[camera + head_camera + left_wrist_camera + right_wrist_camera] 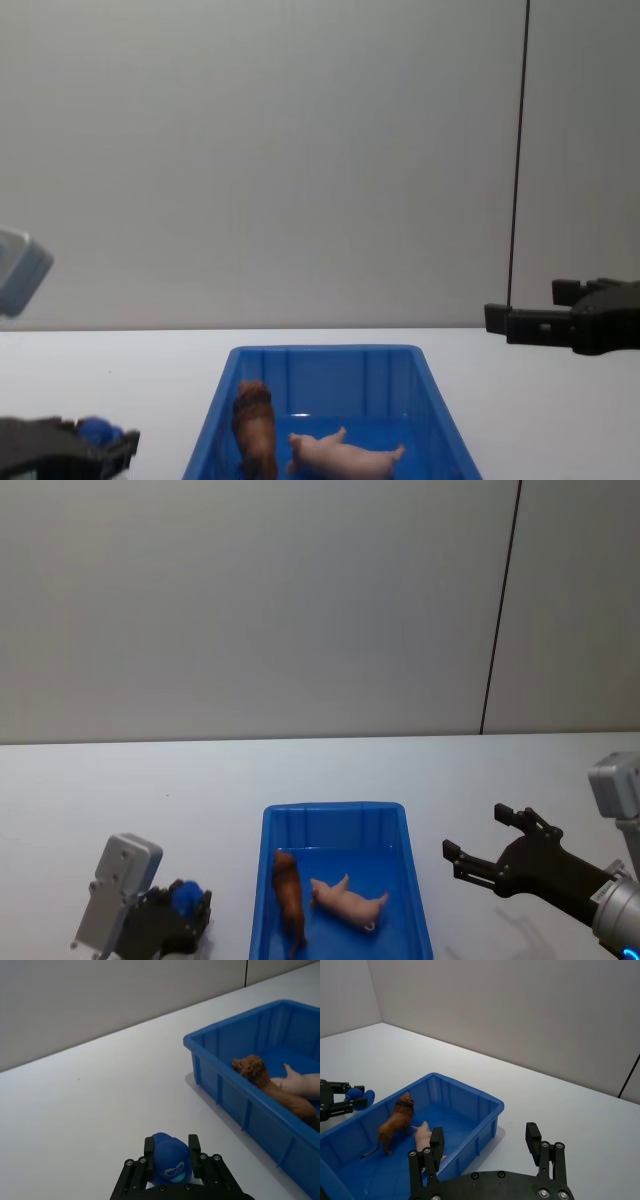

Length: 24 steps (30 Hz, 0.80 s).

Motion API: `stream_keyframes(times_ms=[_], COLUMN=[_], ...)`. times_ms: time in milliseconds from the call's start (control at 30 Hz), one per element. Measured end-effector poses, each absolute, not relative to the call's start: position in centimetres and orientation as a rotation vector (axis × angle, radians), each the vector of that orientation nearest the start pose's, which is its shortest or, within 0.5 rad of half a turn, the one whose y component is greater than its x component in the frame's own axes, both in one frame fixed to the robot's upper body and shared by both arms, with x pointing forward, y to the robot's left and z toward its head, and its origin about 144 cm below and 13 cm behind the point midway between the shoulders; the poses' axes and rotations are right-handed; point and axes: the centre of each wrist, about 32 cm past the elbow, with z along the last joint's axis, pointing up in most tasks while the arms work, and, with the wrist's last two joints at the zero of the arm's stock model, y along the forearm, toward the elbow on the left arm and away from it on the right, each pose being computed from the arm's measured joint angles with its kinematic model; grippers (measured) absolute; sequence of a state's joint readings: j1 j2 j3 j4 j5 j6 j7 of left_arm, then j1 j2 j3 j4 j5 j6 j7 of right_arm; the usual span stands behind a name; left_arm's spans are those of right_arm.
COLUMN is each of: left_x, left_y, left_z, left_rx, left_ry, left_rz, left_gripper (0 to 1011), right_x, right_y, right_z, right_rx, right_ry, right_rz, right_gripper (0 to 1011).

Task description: Pick up the two dolls from the table and place them into the box.

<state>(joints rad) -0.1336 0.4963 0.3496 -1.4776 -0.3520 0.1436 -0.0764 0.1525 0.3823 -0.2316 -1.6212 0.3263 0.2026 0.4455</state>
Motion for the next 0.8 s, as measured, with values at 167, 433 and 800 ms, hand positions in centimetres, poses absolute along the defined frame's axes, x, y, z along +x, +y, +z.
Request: stream_keyframes(times_ms=[167, 433, 800], left_x=[48.5, 49.4, 51.2], left_y=[28.2, 26.9, 23.0], left_z=[115.6, 118.0, 119.8], left_rx=[0.305, 0.253, 0.165], left_ry=[-0.01, -0.098, -0.171], left_rz=[1.222, 1.184, 1.062], left_gripper=[365, 313, 332], right_x=[49.1, 49.1, 49.1], right_y=[-26.3, -26.3, -26.3], right_z=[120.0, 120.0, 120.0], right_rx=[-0.125, -0.125, -0.125], right_ry=[0.023, 0.023, 0.023], right_rz=[-0.902, -0.902, -0.902], right_gripper=[1001, 1001, 1001])
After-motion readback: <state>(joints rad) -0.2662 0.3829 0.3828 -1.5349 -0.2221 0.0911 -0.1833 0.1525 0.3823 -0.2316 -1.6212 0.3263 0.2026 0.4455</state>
